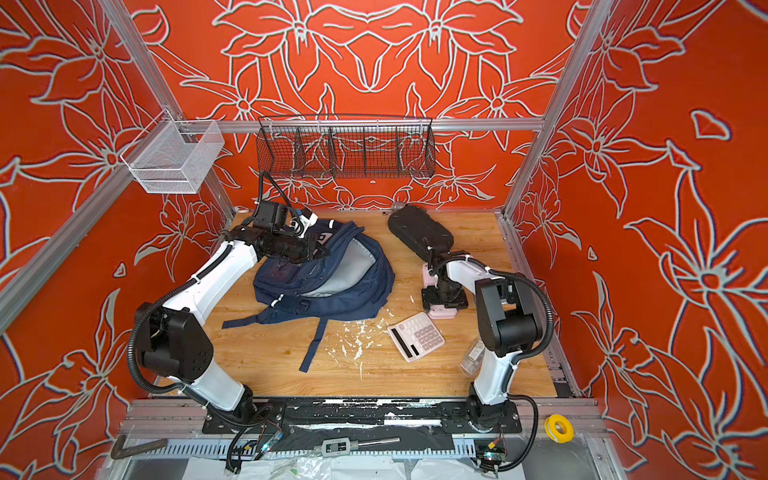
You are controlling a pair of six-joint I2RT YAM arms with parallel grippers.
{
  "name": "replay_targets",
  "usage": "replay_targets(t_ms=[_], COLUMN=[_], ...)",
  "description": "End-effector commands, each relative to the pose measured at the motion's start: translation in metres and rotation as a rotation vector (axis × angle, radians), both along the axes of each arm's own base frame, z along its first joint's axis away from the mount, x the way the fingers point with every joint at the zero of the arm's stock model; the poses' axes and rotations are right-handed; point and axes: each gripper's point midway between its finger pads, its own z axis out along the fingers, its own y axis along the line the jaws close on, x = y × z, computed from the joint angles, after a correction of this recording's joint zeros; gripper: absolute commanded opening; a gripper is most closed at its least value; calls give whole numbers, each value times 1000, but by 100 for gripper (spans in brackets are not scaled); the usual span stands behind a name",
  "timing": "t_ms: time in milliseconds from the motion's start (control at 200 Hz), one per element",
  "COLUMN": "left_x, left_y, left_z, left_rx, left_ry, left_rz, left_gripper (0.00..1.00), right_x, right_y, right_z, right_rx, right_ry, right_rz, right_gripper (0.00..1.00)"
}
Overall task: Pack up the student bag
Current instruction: 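Lift the pink pencil case with the right gripper toward the backpack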
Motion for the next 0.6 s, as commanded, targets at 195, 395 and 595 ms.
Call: replay_targets(t_ms=[195,395,595], left_x=[1,4,9], left_y=[-8,-10,-10], left_z=[39,46,54], left_rx=[-14,-14,-18], left_ry=[-174,-218,-252], left_rz=[-84,-113,-96], left_gripper=[0,0,0], right_x=[27,12,3], right_y=[70,133,164], right_z=[120,150,140], right_rx=[200,384,372], right_ry=[-277,-137,52], right_rz=[312,495,586], right_gripper=[61,61,63])
